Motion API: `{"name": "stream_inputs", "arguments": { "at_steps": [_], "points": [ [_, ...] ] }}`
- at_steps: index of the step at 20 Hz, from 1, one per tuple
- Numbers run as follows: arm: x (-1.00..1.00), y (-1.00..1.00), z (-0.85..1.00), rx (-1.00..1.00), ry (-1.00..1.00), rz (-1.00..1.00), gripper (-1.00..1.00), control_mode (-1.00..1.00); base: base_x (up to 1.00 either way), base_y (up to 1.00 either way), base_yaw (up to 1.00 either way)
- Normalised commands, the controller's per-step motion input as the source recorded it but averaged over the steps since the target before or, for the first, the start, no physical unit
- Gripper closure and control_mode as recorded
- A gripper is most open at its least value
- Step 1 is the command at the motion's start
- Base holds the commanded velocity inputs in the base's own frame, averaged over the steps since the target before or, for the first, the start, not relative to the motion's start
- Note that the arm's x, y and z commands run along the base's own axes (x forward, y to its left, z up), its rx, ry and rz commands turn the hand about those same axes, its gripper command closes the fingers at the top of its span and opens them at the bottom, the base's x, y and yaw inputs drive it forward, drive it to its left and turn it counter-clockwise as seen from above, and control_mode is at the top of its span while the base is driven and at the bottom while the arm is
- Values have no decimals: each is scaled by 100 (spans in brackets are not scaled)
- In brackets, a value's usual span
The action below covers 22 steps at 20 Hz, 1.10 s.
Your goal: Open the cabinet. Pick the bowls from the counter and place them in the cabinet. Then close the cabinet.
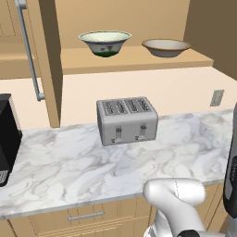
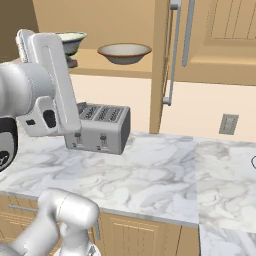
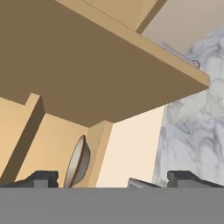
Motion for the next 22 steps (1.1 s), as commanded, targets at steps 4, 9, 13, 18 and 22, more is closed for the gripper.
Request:
{"name": "stream_inputs", "arguments": {
  "at_steps": [4,9,13,18,22],
  "points": [
    [-31,-32,0,12,21,3,-100,-100,0,0,0],
    [-30,-42,0,12,11,7,-100,-100,0,0,0],
    [-31,-23,-1,8,3,6,-100,-100,0,0,0],
    [-48,-6,-47,10,-10,1,-100,-100,0,0,0],
    [-38,0,-78,12,-18,0,-100,-100,0,0,0]
  ]
}}
